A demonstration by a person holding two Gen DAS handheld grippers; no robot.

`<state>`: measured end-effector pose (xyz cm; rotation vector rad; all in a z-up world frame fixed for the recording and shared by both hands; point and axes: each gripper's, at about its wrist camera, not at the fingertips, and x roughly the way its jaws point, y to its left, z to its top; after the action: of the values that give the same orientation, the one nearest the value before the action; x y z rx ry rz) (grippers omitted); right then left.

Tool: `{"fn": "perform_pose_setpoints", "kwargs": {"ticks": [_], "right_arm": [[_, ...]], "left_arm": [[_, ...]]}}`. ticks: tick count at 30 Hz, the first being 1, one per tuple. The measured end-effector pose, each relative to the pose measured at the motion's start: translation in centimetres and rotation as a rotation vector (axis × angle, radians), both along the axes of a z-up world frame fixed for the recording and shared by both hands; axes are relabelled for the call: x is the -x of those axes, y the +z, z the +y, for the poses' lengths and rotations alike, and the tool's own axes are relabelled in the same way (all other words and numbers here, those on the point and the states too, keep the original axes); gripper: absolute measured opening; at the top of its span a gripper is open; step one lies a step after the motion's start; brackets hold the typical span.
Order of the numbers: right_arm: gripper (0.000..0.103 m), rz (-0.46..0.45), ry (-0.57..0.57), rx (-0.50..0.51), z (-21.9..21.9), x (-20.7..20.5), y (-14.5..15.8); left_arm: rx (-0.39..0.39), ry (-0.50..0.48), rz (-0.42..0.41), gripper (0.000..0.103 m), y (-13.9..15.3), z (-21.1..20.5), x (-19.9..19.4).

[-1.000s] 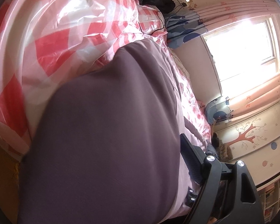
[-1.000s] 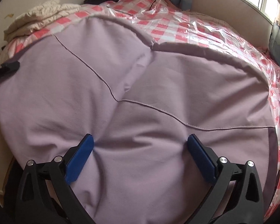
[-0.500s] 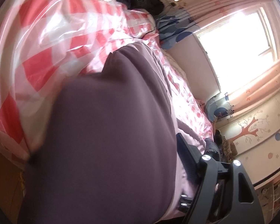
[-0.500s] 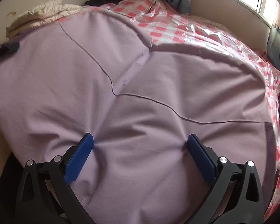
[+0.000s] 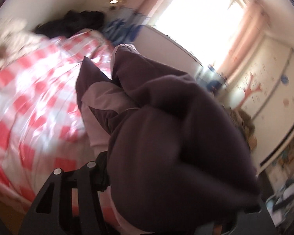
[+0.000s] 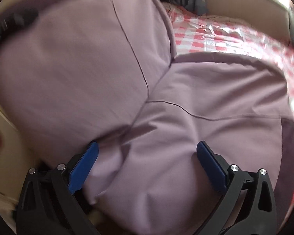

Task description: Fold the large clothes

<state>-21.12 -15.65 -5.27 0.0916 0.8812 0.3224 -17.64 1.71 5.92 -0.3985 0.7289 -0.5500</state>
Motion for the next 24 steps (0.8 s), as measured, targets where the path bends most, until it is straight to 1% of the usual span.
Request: {"fn": "perform_pose_setpoints", "kwargs": {"ticks": [1,2,3,5,7,8,9,11,12,13,14,15,16,18,20,21,23,24], "right_arm": [[0.097,-0.008,-0.003,-0.158,-2.6,0.9,0.8],[0.097,-0.015,-0.008,-0.257,-4.3,1.5,1.1],[0.097,-0.021,-0.028,-0.401,-7.2,2.4,1.4],[0.097,-0.03,-0.094,-0.604,-12.6,3.9,1.5],[0.097,-0.058,-0.158,-0.7,-17.2,5.2,1.9],[0.097,-0.073,-0.201,-0.714,-19.4,5.6,2.4],[0.097,-0.085,-0.238,-0.705,-20.9,6.0,3.1],[0.097,-0.129,-0.274,-0.667,-23.4,6.6,5.5],[0.097,-0.157,-0.276,-0.623,-24.2,6.5,7.5],[0.097,-0.173,-0.274,-0.583,-24.4,6.3,9.0],[0.097,-0.188,-0.261,-0.515,-24.2,5.6,11.1],[0.097,-0.182,-0.246,-0.454,-23.7,4.9,12.5],[0.097,-0.156,-0.231,-0.377,-23.1,4.0,13.6],[0.097,-0.099,-0.215,-0.206,-21.3,1.2,14.8],[0.097,-0.009,-0.19,-0.068,-18.9,-2.2,14.2],[0.097,0.035,-0.194,0.028,-17.5,-3.8,13.1],[0.097,0.099,-0.228,0.298,-15.8,-5.9,9.5],[0.097,0.119,-0.225,0.306,-15.4,-6.5,7.7]], "left_arm": [[-0.011,-0.022,-0.015,0.054,0.4,-1.0,0.3],[-0.028,-0.048,-0.032,0.054,0.9,-2.3,0.6],[-0.043,-0.068,-0.046,0.054,1.2,-3.4,0.6],[-0.086,-0.122,-0.081,0.054,1.7,-6.6,0.6],[-0.144,-0.189,-0.119,0.054,1.7,-10.4,1.3],[-0.18,-0.232,-0.14,0.054,1.5,-12.8,1.9],[-0.214,-0.267,-0.157,0.054,1.1,-14.9,2.3],[-0.277,-0.33,-0.19,0.054,0.5,-18.3,3.3],[-0.328,-0.381,-0.21,0.054,-0.3,-21.1,4.2],[-0.359,-0.411,-0.22,0.054,-0.9,-22.5,4.6],[-0.397,-0.445,-0.234,0.054,-1.7,-24.2,5.3],[-0.448,-0.483,-0.256,0.054,-2.6,-26.2,6.3],[-0.494,-0.511,-0.282,0.054,-3.4,-27.8,7.1],[-0.554,-0.541,-0.327,0.054,-4.1,-29.8,8.6],[-0.619,-0.568,-0.366,0.054,-4.7,-31.2,9.9],[-0.634,-0.573,-0.379,0.054,-4.8,-31.3,10.4],[-0.646,-0.593,-0.386,0.056,-4.9,-30.6,10.7],[-0.637,-0.608,-0.373,0.056,-4.8,-30.1,10.6]]}}
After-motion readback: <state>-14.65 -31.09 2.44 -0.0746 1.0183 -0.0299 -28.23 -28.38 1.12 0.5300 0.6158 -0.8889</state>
